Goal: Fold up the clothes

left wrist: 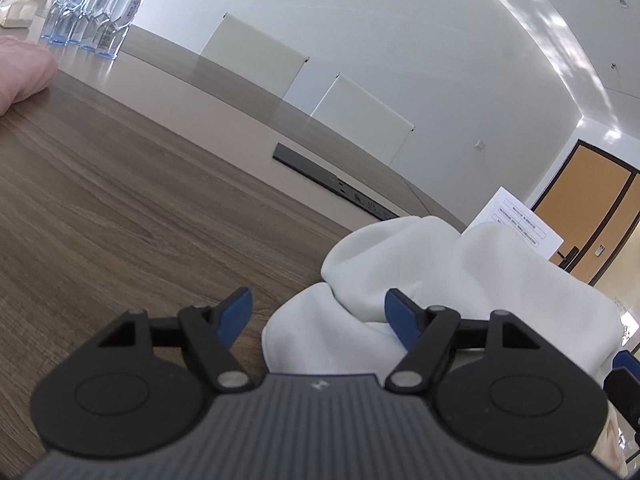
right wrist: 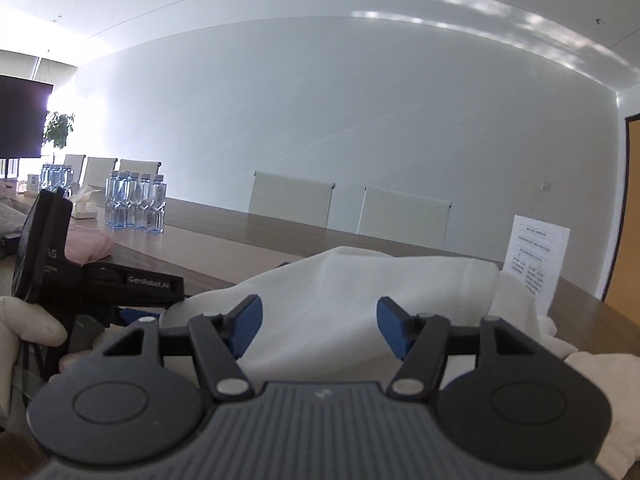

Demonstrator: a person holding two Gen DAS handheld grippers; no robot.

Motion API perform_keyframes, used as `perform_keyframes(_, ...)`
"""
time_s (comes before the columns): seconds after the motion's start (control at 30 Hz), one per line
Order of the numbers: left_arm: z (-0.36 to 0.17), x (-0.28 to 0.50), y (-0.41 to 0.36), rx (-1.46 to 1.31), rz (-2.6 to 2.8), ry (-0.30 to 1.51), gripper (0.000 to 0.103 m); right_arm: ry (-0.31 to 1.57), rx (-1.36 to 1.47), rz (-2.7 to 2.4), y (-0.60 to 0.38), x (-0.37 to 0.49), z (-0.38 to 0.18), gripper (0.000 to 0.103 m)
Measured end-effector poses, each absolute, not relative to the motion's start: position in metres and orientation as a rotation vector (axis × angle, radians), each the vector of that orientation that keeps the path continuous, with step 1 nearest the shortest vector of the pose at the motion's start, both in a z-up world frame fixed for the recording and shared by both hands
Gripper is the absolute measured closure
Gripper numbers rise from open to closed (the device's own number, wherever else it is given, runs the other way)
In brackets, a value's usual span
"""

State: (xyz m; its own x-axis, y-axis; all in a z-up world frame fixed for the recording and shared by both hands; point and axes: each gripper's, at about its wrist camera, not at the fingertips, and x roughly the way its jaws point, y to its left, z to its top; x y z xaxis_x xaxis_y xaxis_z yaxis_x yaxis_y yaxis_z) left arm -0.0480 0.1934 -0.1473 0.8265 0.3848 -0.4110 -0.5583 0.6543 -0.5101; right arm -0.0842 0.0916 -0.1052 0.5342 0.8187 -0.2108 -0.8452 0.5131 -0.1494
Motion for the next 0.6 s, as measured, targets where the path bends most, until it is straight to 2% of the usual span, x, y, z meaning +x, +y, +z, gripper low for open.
perform_keyframes(0.13,-0.145,-0.044,0.183,-0.583,0.541,0.292,0.032,0.08,-0.31,0.979,0.113,-0.049,-0.117,0.03)
perform_keyframes(0.2,-0.143,-0.041,0.175,-0.523,0.537,0.289,0.032,0.074,-0.348,0.961,0.123,-0.016,-0.141,0.03)
perform_keyframes(0.4,-0.141,-0.035,0.157,-0.392,0.545,0.282,0.032,-0.01,-0.499,0.87,0.153,0.001,-0.191,0.03)
perform_keyframes(0.6,-0.133,-0.028,0.137,-0.201,0.61,0.287,0.032,0.048,-0.483,0.836,0.163,0.02,-0.214,0.028)
